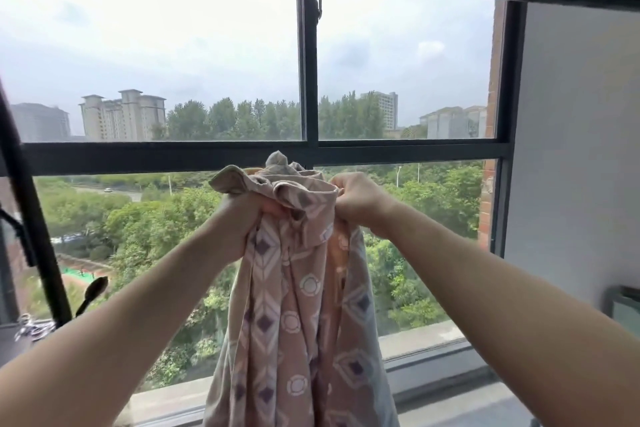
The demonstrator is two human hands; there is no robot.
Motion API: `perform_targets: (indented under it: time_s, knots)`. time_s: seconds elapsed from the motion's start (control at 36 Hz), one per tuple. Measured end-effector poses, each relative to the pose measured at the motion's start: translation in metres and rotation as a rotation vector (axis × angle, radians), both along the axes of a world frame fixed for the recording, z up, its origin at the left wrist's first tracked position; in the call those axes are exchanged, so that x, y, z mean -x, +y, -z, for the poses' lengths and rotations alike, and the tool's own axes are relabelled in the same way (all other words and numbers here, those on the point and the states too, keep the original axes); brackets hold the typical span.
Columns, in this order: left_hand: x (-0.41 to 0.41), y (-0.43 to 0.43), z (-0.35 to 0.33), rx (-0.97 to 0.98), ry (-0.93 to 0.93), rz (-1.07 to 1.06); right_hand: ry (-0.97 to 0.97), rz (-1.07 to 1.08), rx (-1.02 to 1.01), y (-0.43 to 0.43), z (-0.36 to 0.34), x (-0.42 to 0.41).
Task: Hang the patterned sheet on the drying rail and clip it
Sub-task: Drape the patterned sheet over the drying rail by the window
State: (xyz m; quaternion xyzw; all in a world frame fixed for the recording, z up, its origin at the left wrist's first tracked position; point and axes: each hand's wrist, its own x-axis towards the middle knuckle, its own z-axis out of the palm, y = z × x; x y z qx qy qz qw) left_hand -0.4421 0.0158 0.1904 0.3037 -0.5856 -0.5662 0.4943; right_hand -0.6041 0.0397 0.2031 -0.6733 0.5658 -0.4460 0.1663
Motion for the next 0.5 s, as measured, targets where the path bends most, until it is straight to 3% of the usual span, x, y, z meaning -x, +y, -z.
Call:
perform_targets:
  time_s: [0.14,0.31,0.39,0.5]
  knots:
    - [-0.01,-0.017,-0.004,0.038,0.12,-0.086,0.37,0.203,-0.246,-0.011,0.021,0.013]
    - [-0.029,-0.024,-0.019,0.122,0.154,-0.062,0.511,0.352,-0.49,-0.01,0.076,0.035]
    - [-0.035,-0.025,-0.02,0.148,0.096,-0.024,0.389,0.424,-0.483,-0.016,0.084,0.044]
    - [-0.042,-0.022,-0.015,0.112,0.057,0.006,-0.065,0.364,-0.143,-0.026,0.048,0.046]
